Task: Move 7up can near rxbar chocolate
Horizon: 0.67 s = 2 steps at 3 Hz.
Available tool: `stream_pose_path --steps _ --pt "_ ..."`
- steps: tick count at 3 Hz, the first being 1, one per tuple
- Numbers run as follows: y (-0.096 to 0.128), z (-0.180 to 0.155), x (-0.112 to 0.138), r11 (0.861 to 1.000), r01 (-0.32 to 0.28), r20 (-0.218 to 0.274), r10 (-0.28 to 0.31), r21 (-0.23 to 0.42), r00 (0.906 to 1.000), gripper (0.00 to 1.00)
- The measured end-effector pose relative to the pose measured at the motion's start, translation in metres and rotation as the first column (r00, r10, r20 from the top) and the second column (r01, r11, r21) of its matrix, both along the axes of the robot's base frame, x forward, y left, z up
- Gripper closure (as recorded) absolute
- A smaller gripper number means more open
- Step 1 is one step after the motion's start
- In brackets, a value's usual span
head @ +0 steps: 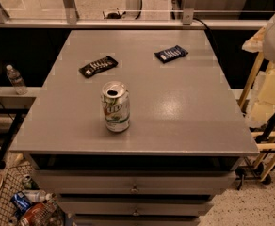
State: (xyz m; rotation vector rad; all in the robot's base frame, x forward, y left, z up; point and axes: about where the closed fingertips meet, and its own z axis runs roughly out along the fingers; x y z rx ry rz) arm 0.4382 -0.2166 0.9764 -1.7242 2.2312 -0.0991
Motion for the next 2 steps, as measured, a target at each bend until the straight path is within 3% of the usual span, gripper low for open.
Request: stream_pose_path --steps 1,2 --pt "0.0 0.0 0.0 1.0 0.0 0.0 0.0 0.0 1.0 0.0" --pt "0.017 -0.005 0.004 0.994 -0.032 0.007 0.031 0.101 0.9995 0.0"
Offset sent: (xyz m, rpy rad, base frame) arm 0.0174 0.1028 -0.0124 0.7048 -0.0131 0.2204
